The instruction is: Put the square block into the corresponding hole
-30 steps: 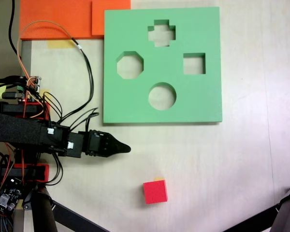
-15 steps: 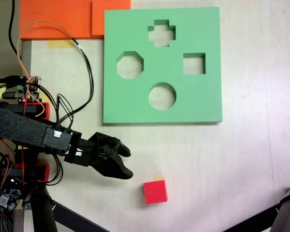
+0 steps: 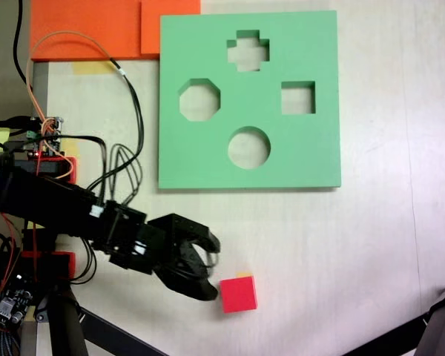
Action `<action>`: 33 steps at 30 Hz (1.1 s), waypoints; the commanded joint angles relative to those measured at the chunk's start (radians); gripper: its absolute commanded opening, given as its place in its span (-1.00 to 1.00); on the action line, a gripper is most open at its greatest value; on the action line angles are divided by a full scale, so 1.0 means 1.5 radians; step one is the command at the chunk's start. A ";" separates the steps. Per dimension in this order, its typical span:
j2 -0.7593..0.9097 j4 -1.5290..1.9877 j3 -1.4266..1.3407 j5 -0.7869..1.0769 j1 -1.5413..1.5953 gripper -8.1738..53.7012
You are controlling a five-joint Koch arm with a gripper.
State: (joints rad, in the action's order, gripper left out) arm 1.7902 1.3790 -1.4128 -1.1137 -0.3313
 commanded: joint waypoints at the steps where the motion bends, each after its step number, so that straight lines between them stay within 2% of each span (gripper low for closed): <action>1: -0.058 0.127 0.019 0.012 -0.018 0.55; 4: -0.082 0.126 0.026 0.015 -0.042 0.59; 9: -0.148 0.129 0.037 0.015 -0.057 0.95; 15: -0.256 0.127 0.105 0.087 -0.079 0.95; 24: -0.362 0.076 0.125 0.085 -0.065 0.95; 33: -0.385 0.037 0.125 0.077 -0.046 0.95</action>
State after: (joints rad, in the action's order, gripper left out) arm 1.1934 1.4573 -1.2839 -0.9894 -0.3973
